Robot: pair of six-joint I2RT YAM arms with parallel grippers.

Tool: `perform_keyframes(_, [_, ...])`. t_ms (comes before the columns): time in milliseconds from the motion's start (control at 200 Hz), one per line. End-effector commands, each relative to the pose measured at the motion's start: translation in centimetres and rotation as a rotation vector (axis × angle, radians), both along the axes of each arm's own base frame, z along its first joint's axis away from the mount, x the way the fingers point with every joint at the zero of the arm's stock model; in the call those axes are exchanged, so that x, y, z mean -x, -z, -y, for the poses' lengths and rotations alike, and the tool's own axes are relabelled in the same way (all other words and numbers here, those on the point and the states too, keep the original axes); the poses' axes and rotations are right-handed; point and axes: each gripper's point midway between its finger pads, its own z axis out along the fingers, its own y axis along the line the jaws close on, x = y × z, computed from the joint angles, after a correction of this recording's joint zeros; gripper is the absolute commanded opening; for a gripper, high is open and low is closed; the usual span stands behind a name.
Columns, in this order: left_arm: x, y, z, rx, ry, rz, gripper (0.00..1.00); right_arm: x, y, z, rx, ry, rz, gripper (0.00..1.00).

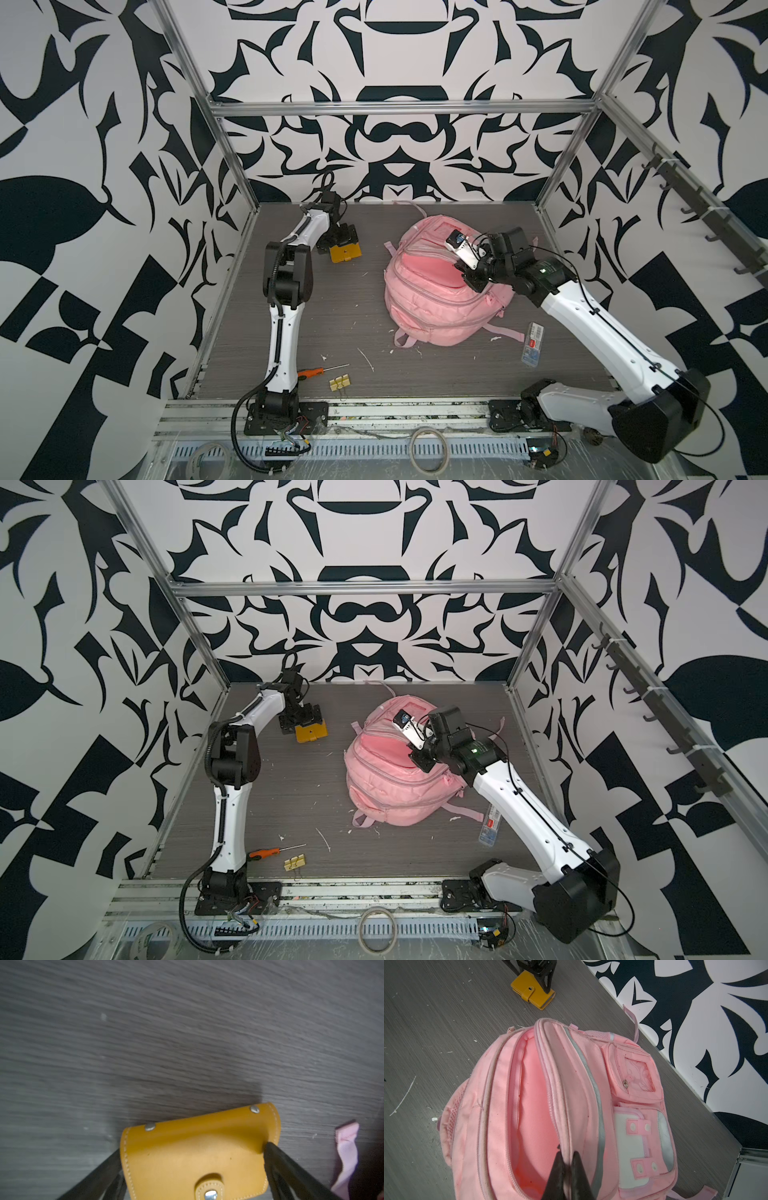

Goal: Pack the student bag
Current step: 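Release the zipper with the left gripper and reach to the yellow wallet while right holds, then grasp the yellow wallet's edge with the left gripper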

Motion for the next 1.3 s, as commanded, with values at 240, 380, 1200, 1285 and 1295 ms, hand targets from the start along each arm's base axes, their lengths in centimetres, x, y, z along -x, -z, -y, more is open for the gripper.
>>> perform_keyframes(240, [4.4,4.1,-0.9,-0.128,0.015,-0.133,0.99,-2.0,-4.4,-1.1,-0.105,0.014,0.173,0.0])
perform_keyframes(380, [7.0,4.2,-0.6,-0.1,0.029,-0.128,0.97,-2.1,-4.5,-1.1,-0.109,0.014,0.181,0.0])
perform_keyframes(1200, [13.8,-4.0,1.3,0.035,0.356,-0.164,0.99,-1.1,-3.6,-0.5,-0.106,0.029,0.143,0.0])
perform_keyframes(1285, [12.2,-3.2,0.8,0.002,0.39,-0.16,0.99,-1.0,-3.8,-0.4,-0.115,0.038,0.145,0.0])
perform_keyframes(1295, [12.1,-3.1,0.8,0.002,0.393,-0.16,0.99,-0.9,-3.8,-0.4,-0.116,0.039,0.145,0.0])
